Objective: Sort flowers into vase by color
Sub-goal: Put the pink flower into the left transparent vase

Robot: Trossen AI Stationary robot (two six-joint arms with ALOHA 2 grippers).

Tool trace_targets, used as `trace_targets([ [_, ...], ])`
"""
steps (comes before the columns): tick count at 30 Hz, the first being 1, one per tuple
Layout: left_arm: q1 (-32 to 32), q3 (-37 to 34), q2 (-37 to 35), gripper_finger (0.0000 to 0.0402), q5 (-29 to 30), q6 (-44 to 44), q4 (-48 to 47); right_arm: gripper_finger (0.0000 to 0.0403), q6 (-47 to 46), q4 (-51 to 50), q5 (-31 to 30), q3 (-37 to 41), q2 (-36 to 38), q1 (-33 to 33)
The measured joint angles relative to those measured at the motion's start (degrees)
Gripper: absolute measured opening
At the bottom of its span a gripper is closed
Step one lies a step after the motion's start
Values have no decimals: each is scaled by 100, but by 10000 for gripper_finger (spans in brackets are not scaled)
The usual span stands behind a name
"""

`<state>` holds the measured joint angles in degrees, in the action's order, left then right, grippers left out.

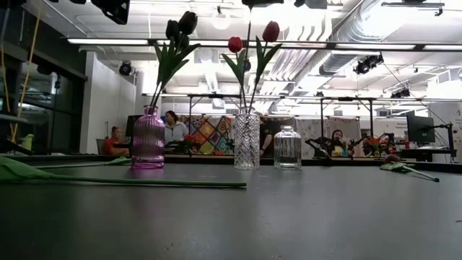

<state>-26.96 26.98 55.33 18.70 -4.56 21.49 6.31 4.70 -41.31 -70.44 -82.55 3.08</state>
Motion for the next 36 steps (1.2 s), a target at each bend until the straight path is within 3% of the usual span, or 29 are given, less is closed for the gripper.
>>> trace_targets([
  [16,-2,2,0,133,-11,-13,-55,0,-760,-747,356,-74,-111,-514],
  [32,-4,6,0,133,-9,-15,-72,0,-1892,-948,1385,-74,-331,-1029],
  [36,-6,6,0,133,-9,-13,-74,14,-2040,-994,1352,-74,-334,-1056],
])
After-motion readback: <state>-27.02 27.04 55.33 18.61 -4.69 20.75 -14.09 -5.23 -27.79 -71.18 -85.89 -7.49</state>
